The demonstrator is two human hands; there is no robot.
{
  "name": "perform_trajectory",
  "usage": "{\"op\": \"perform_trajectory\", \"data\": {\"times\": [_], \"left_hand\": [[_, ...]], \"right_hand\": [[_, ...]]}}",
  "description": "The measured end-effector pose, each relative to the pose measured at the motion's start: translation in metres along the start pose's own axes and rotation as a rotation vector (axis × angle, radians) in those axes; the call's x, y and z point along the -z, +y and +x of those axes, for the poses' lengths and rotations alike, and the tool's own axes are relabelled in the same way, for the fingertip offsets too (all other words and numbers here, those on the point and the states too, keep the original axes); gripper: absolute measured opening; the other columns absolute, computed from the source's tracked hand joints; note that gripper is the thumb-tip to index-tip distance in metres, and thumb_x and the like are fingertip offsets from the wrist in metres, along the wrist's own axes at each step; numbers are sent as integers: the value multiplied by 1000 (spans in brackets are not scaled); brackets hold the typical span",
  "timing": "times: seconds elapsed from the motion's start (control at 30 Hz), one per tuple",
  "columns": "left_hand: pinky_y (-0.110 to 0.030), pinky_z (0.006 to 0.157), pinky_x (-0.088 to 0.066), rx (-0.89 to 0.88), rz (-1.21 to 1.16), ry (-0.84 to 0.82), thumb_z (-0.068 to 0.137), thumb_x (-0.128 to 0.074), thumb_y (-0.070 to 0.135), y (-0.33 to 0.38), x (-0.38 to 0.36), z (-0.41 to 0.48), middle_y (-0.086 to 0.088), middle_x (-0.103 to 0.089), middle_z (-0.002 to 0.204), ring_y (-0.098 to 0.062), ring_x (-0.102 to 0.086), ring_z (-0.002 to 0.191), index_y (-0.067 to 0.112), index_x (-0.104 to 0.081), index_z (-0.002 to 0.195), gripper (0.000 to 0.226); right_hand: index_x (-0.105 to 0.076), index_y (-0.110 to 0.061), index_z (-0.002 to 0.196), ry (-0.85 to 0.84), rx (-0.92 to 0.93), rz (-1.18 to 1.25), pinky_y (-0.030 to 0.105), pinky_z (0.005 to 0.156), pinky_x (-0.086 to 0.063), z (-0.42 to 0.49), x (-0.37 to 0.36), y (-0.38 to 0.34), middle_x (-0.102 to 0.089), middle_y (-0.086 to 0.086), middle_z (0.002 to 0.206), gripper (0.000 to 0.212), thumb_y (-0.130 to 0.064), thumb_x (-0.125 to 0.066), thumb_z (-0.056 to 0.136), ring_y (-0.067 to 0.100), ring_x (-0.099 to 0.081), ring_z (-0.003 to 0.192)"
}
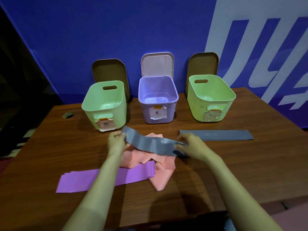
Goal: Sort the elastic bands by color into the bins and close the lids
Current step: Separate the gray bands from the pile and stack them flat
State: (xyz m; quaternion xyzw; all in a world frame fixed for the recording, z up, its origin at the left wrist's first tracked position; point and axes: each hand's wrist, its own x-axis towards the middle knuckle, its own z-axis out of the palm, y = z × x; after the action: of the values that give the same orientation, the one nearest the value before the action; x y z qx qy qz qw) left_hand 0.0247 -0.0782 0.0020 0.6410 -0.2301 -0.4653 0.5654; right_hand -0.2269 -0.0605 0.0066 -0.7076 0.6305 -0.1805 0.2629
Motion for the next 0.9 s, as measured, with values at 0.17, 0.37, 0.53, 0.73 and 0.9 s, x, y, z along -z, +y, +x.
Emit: {"op": "perform_trajectory", "data": {"times": [0.17, 0.37, 0.53, 0.73, 0.9], "left_hand": [[-41, 86, -54, -38, 358, 2, 89, -52, -2, -21, 15, 9, -14, -60, 113, -28, -60, 97, 4, -52, 118, 29], [-30, 78, -47, -332, 668, -26, 89, -56, 9, -19, 15, 0, -9, -66, 102, -24, -60, 90, 8, -62, 109, 21], [-32, 78, -43, -455, 696, 30, 91, -53, 14, -26, 19, -11, -13, -67, 101, -30, -59, 95, 6, -62, 103, 16], [-22, 76, -37, -762, 674, -56, 95, -48, 11, -40, 20, -51, -5, -63, 104, -18, -54, 93, 6, -58, 105, 16], [-10, 68, -29, -830, 625, -50, 95, -47, 7, -47, 20, -74, -5, -63, 98, -17, -54, 89, 3, -59, 105, 16]], "right_hand": [[-45, -14, 132, 30, -138, -94, 36, 101, -38, -10, -29, 26, -45, 9, 127, 54, -33, -64, 85, 27, -39, 124], [-46, -13, 133, 117, -268, 5, 37, 106, -29, -5, -38, 24, -36, 10, 133, 69, -51, -65, 79, 29, -28, 126], [-56, -9, 115, 271, -330, 48, 35, 97, -33, 2, -39, 26, -45, 16, 124, 25, -22, -51, 94, 33, -35, 118], [-48, -8, 119, 306, -307, 99, 37, 83, -41, 4, -42, 18, -37, 17, 124, 36, 7, -47, 86, 36, -49, 104], [-50, -4, 122, 379, -241, 276, 32, 84, -41, -4, -34, 12, -51, 19, 122, 45, 11, -46, 80, 34, -50, 112]]}}
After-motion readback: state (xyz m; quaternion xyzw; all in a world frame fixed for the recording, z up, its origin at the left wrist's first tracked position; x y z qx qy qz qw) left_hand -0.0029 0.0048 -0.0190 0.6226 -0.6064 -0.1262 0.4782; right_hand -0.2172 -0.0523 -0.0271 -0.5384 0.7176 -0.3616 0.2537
